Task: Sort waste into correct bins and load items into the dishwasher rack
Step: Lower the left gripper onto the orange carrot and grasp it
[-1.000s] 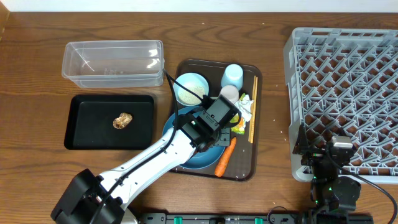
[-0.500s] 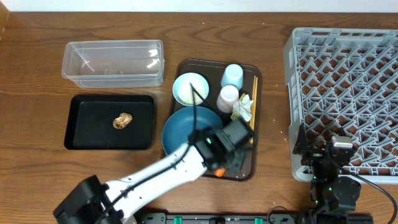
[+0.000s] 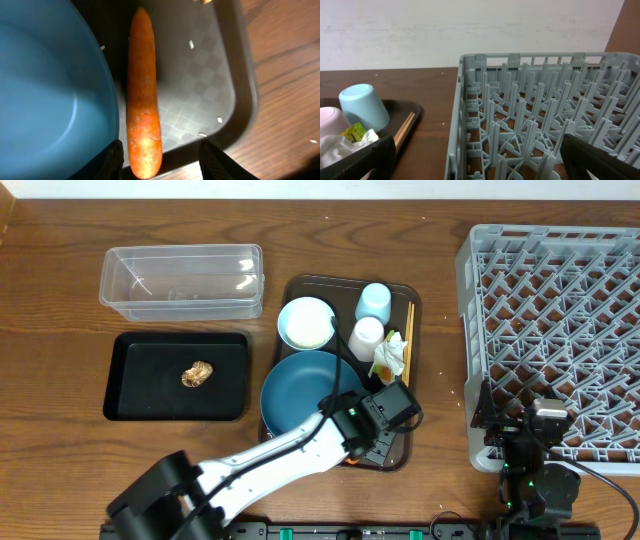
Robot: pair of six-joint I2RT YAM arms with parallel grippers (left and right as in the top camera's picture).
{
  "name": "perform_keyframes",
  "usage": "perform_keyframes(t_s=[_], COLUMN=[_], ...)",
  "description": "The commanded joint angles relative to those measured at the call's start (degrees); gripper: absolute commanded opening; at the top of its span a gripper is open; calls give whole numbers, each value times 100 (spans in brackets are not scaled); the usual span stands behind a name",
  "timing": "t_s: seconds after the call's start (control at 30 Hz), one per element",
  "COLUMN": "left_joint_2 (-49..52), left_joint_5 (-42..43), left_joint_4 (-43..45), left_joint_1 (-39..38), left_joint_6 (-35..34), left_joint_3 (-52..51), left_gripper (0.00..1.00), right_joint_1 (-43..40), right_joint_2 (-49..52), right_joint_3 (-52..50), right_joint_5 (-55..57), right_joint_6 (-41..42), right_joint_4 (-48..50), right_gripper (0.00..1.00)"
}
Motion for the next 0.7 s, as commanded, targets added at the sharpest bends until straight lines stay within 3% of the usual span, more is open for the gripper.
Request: perform_keyframes(t_s=[0.0,0.43,0.53,0.67], left_joint_2=[192,227,326,448], left_joint_5=[-28,-85,-199,-129], left_joint_4=[66,280,282,280], left_joint_1=[-59,-247,-245,-195], left_joint_6=[146,144,144,96], left_joint_3=[105,105,105,107], left_gripper=[49,50,61,63], right_joint_1=[-37,-37,-37,-37], right_joint_2=[-31,-31,-31,-31], right_joint_3=[-11,-11,-11,-11], right_joint_5=[-4,-7,-7,-7], right_joint_6=[-59,-59,-59,-59], right_joint_4=[-17,-17,-17,-17], right_gripper=[99,99,99,99])
